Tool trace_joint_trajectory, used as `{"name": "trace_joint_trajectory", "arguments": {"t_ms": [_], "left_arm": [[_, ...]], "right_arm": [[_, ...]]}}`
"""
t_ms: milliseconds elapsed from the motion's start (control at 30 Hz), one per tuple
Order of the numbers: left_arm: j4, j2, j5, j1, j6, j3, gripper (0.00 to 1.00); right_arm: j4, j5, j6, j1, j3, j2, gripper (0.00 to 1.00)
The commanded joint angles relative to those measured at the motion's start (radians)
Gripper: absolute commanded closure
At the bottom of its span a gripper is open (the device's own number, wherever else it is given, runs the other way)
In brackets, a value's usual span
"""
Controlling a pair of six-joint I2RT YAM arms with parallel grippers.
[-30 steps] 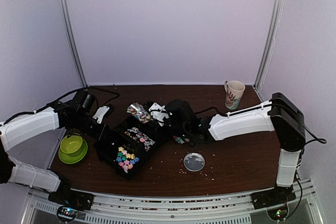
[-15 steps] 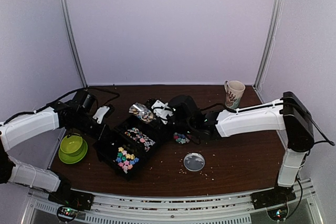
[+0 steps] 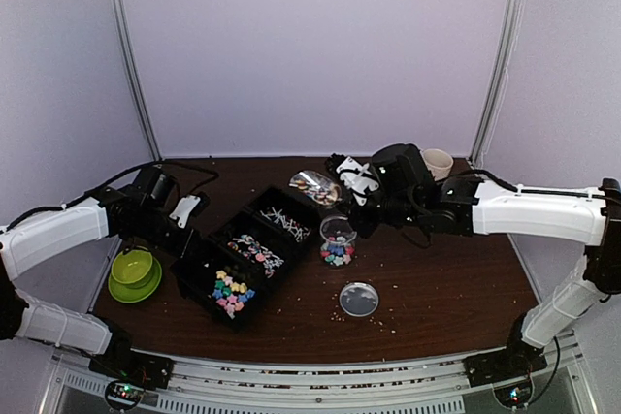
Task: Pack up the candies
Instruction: Place the fake candies in the packing box.
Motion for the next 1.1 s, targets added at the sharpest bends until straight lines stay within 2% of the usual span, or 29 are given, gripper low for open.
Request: {"name": "trace_joint_trajectory", "arguments": {"t_ms": [0,433,667,1067], "left_arm": [[0.072,-0.032,0.007,0.015,-0.024,0.021,1.0],[0.072,-0.031,0.014,0.02,-0.025,0.022,1.0],[0.073,-0.03,0.021,0.02,-0.027,0.021,1.0],[0.075,-0.035,0.028,0.019,-0.027,0.021,1.0]], "right_arm": [[-0.15,0.026,0.019,-0.033,-0.031,-0.09,1.0],[-0.448,0.106,0.034,-0.047,-0.032,-0.193,1.0],[-0.579,0.142,0.019,-0.048,0.04,-0.163,1.0],[-0.697,0.156,0.013,-0.046,0.144,-0.091,1.0]]}}
